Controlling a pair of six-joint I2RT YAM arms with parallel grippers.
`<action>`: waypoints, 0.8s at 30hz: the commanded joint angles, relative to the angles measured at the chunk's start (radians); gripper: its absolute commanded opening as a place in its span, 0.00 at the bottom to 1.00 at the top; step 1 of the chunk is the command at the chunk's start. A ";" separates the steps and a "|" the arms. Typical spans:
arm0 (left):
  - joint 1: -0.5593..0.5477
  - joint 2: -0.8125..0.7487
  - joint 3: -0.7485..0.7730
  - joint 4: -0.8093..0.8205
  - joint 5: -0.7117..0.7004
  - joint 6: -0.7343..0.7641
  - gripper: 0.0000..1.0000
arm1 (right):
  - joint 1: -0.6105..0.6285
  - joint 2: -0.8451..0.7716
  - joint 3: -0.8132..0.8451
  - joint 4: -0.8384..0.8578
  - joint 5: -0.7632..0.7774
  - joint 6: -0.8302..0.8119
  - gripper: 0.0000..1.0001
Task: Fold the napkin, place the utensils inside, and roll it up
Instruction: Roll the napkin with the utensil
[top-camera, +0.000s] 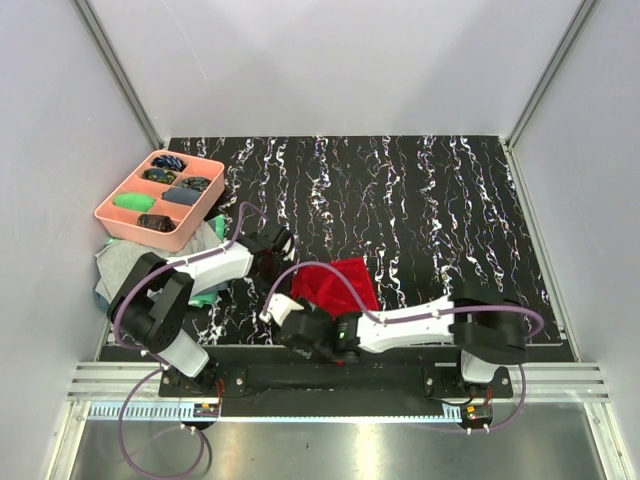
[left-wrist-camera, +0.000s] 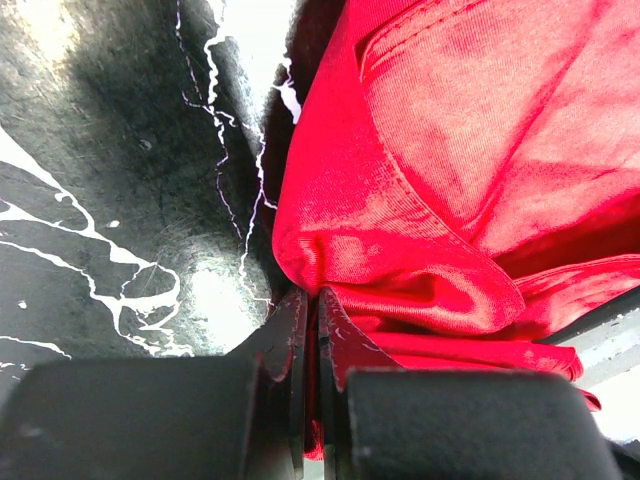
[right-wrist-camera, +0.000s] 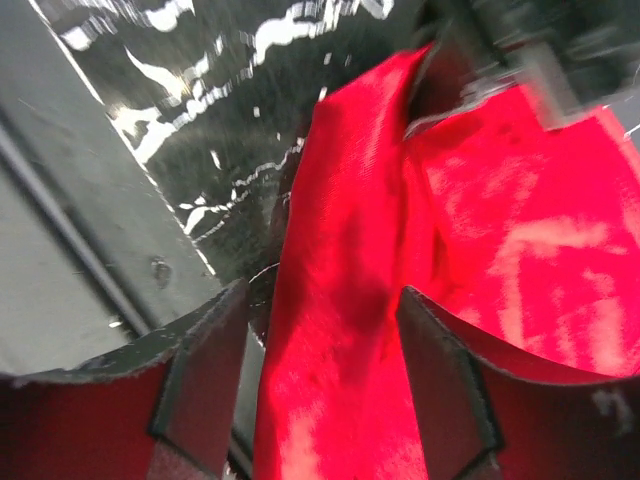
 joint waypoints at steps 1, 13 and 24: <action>-0.004 0.019 0.014 -0.065 0.022 0.032 0.00 | 0.019 0.069 0.052 0.047 0.128 -0.006 0.66; -0.004 0.014 0.026 -0.072 0.011 0.030 0.22 | -0.009 0.117 0.005 0.050 0.027 0.062 0.27; 0.114 -0.091 0.043 -0.060 -0.045 0.022 0.74 | -0.167 -0.036 -0.227 0.277 -0.308 0.138 0.18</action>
